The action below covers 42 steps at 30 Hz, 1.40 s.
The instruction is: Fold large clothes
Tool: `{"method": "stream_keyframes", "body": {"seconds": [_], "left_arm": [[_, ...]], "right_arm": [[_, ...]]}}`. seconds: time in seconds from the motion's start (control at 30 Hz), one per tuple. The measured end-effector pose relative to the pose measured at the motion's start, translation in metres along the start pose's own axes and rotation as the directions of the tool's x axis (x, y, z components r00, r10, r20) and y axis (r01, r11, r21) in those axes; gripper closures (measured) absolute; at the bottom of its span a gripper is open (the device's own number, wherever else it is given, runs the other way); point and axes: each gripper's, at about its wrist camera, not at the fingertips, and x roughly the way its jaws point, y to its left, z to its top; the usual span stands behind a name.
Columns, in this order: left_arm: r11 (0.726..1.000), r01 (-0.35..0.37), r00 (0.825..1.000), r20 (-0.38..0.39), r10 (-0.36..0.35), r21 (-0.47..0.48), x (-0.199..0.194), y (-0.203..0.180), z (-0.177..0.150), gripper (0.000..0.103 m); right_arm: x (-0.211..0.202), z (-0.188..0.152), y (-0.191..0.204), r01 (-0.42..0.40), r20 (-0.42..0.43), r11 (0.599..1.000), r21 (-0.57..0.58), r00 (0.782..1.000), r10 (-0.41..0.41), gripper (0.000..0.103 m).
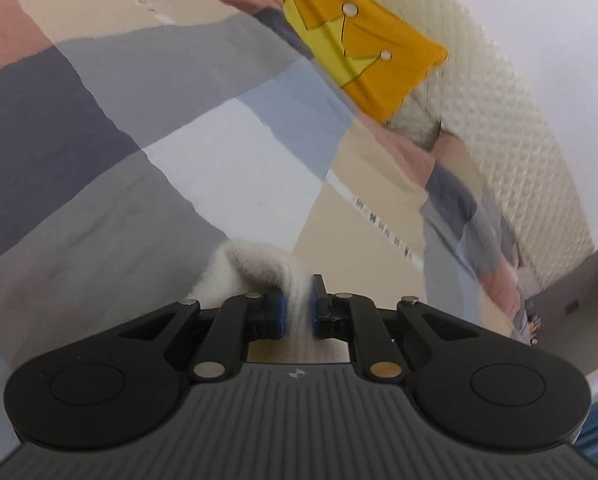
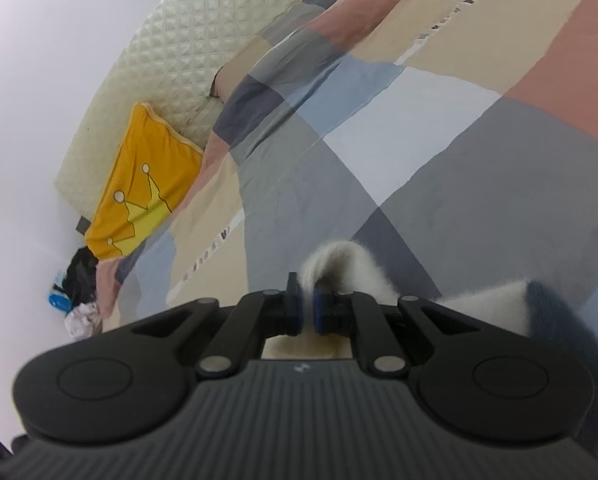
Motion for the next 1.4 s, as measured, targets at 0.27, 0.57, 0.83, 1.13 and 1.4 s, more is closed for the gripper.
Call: {"method": "stream_keyframes", "body": {"seconds": [0.27, 0.57, 0.83, 1.13, 1.4], "left_arm": [[0.999, -0.031, 0.999, -0.020, 0.032, 0.044, 0.026, 0.010, -0.007, 0.089], [0.997, 0.024, 0.998, -0.065, -0.019, 0.072, 0.007, 0.005, -0.004, 0.046], [0.971, 0.048, 0.999, -0.034, -0.041, 0.234, -0.035, -0.025, -0.014, 0.032], [0.855, -0.084, 0.996, 0.010, 0.091, 0.512, -0.030, -0.054, -0.051, 0.032], [0.817, -0.175, 0.981, 0.032, 0.189, 0.550, 0.006, -0.040, -0.059, 0.032]], "right_arm": [[0.015, -0.002, -0.010, 0.005, -0.036, 0.999, 0.038, 0.999, -0.004, 0.094], [0.006, -0.002, 0.006, -0.024, -0.083, 0.999, -0.027, 0.996, 0.022, 0.051], [-0.018, -0.012, 0.047, -0.131, -0.104, 0.970, -0.207, 0.988, 0.112, 0.026], [-0.002, -0.037, 0.070, -0.066, -0.159, 0.881, -0.469, 0.987, -0.011, 0.040], [0.011, -0.040, 0.066, 0.075, -0.036, 0.781, -0.620, 0.992, -0.123, 0.054]]}}
